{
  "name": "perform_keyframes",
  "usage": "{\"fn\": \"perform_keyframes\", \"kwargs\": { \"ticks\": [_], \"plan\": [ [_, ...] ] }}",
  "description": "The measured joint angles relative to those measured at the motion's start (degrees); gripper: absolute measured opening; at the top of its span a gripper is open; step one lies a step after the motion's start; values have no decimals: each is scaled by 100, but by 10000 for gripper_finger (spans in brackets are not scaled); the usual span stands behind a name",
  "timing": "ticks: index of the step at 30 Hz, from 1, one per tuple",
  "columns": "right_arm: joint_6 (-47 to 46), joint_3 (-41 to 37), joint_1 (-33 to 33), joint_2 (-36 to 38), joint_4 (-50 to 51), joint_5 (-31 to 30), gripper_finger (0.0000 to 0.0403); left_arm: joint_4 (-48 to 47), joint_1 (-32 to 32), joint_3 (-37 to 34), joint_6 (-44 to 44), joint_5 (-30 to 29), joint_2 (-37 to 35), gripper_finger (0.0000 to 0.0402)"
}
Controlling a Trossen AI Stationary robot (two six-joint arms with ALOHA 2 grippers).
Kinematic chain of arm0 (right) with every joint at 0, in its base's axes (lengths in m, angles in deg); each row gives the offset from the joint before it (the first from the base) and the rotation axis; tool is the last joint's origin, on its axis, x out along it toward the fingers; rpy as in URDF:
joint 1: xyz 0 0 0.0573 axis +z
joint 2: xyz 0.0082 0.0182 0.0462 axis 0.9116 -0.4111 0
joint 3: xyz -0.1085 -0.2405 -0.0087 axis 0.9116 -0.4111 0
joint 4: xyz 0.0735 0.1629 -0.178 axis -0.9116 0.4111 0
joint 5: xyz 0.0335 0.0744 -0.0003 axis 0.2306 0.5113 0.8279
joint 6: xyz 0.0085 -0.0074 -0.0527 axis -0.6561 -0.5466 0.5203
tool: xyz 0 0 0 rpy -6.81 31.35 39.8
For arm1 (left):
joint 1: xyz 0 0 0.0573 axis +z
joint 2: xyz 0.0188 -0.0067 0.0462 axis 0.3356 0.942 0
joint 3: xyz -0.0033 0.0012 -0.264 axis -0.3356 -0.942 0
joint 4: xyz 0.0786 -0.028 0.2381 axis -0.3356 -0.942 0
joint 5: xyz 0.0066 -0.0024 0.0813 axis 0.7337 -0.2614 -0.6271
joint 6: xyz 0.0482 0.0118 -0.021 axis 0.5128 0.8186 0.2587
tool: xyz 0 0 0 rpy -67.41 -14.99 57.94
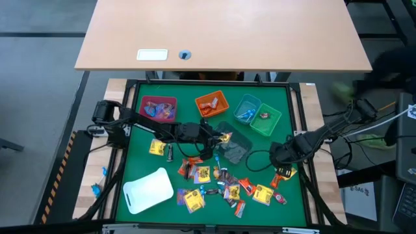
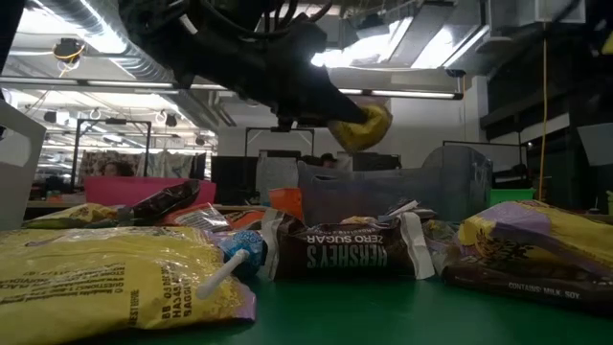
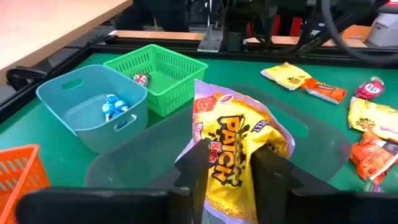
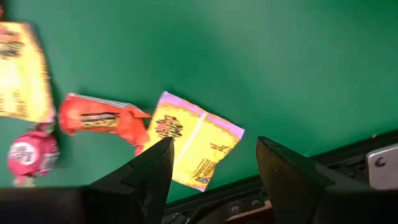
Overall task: Sort candy
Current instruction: Put the yellow candy pack into the black bin
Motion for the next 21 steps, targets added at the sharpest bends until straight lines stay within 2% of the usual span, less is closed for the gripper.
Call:
{"fn": "perform_keyframes", "kwargs": {
  "ticks": [7,14,21],
  "plan": [
    [-372,-502,138,-2,-60,184,227,-2,-5,0,2,2,0,115],
    [-380,-944,136,-2,-790,397,227,-45,-3,0,-7,0,0,115],
    [-345,-1065,136,-3,-894,484,227,-278,206,0,-485,-89,0,138]
  ]
}}
